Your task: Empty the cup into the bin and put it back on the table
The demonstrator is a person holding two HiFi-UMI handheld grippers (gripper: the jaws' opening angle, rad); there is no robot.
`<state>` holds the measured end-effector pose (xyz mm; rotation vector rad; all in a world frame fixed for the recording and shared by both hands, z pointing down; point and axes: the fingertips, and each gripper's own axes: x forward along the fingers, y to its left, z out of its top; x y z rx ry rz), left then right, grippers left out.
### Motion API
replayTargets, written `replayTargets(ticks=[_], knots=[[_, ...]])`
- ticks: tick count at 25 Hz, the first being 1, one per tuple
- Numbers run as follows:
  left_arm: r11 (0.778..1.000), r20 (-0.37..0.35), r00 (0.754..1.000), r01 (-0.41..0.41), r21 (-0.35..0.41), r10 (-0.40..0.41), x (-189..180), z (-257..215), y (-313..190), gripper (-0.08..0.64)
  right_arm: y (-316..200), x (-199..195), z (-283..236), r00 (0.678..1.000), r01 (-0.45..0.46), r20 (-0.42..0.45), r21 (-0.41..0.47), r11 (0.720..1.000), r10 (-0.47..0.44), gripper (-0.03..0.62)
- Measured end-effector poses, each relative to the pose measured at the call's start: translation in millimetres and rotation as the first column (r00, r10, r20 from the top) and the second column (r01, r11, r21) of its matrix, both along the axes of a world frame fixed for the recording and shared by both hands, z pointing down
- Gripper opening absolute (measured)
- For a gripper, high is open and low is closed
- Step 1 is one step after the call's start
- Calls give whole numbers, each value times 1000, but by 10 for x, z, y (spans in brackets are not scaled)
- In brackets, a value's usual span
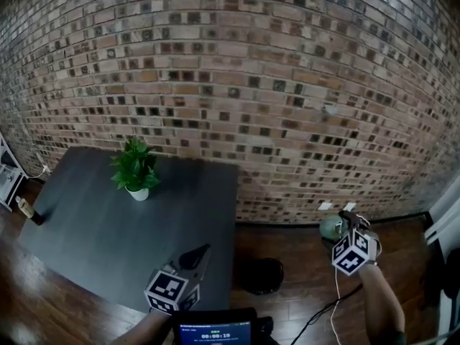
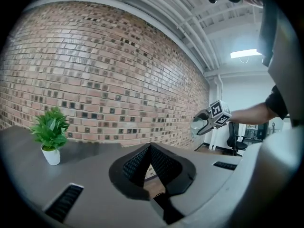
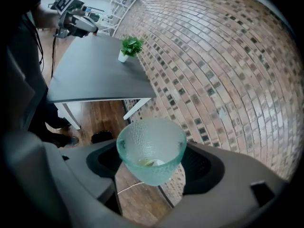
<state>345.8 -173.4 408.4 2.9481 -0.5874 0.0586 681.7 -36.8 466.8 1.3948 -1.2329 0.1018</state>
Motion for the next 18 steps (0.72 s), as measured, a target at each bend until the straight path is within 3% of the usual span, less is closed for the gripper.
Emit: replayTargets(ticks=[18], knots=[[999, -12, 999, 44, -29, -44, -294, 83, -123, 8, -123, 108, -139, 987, 1, -160, -118, 993, -19, 385]])
